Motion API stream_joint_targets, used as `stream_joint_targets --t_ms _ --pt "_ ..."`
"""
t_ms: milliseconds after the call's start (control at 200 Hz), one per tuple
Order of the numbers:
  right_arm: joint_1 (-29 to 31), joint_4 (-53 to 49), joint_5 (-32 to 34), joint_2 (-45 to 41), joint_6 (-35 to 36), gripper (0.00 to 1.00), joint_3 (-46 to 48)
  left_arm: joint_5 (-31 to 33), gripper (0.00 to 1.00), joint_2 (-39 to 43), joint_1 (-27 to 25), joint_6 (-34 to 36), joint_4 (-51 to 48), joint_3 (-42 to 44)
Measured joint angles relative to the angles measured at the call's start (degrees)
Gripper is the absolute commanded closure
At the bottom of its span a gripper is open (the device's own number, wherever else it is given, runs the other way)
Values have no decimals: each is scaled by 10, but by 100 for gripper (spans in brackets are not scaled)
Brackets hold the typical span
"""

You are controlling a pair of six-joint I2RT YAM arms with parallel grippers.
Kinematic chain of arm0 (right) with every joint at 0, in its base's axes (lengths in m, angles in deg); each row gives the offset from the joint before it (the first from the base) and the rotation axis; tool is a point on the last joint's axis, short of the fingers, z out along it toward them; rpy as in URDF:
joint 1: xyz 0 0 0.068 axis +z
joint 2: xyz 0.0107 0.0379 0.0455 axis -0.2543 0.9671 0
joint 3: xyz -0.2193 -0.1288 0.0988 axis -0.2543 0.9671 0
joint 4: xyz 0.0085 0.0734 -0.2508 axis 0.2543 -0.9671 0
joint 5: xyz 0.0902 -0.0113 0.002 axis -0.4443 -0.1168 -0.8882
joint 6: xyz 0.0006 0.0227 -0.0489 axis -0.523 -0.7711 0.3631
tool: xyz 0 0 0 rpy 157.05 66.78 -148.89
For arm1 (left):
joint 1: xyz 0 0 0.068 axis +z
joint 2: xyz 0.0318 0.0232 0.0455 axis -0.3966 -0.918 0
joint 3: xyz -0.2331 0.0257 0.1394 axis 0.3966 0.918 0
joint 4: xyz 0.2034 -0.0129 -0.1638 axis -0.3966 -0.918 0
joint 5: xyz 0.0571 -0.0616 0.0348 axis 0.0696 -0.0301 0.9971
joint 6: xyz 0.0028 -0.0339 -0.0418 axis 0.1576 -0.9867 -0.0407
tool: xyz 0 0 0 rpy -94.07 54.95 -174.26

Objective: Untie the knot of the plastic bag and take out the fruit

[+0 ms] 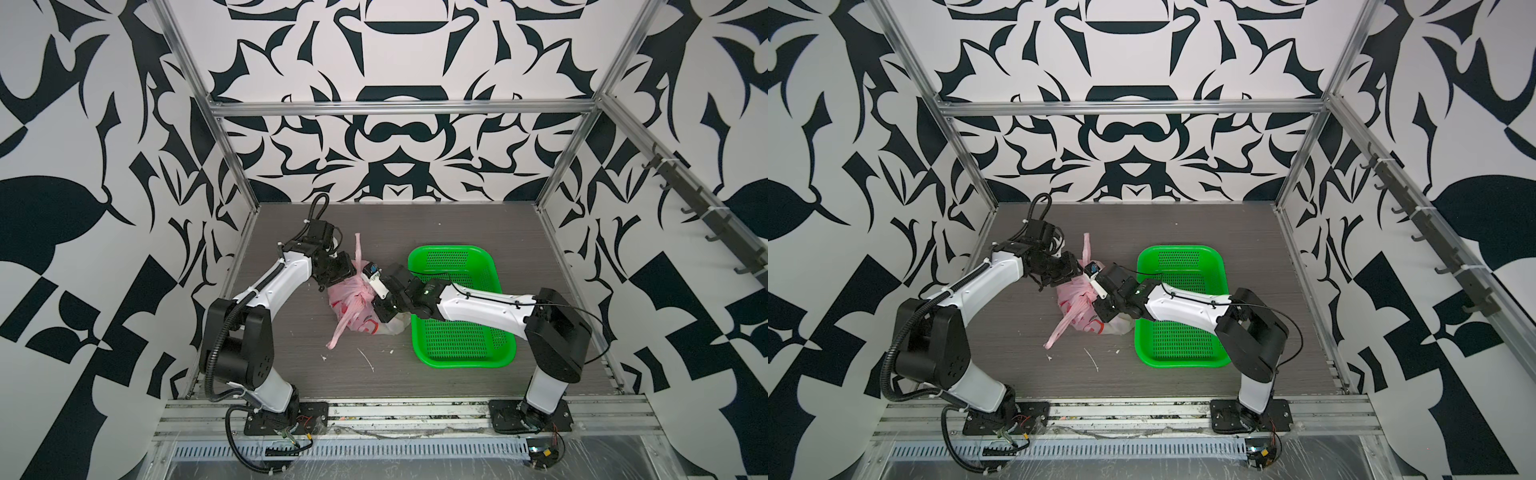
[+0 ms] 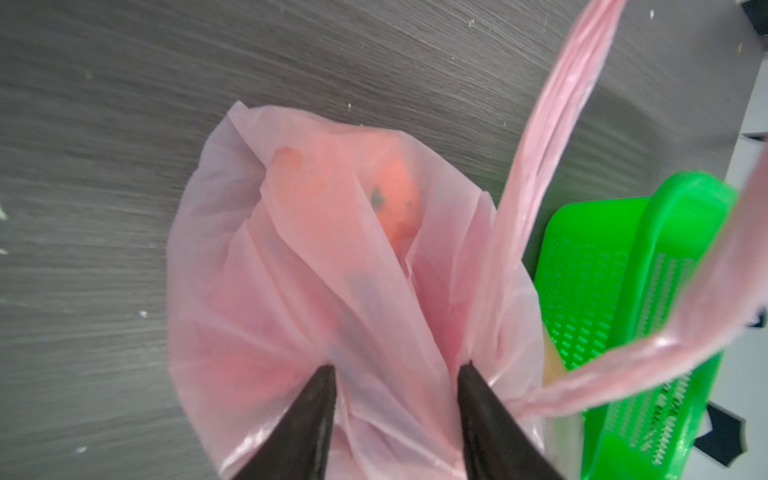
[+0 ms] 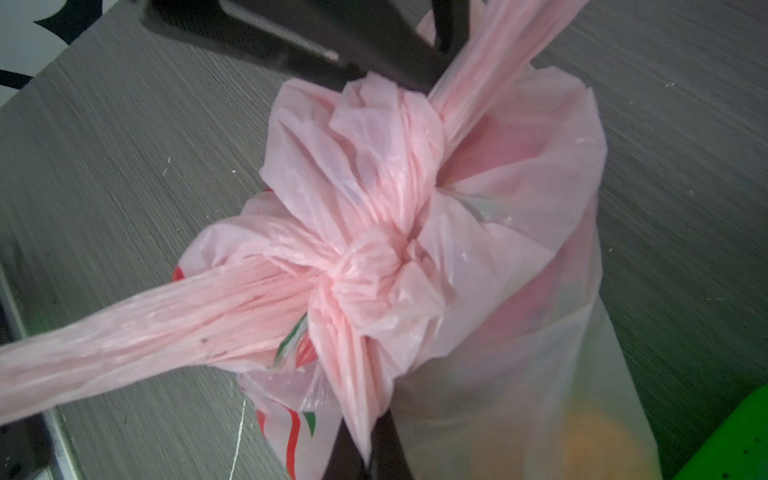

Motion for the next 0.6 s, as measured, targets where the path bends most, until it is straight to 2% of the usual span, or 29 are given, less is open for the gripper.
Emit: stream_joint_targets --t_ms 160,285,600 --pt "0 4 5 0 0 100 0 -2 87 -10 -1 -3 7 2" --pt "2 5 10 0 0 98 -6 5 100 -11 -1 -6 13 2" --pt "22 -13 57 6 21 71 -54 25 100 23 -1 -17 42 21"
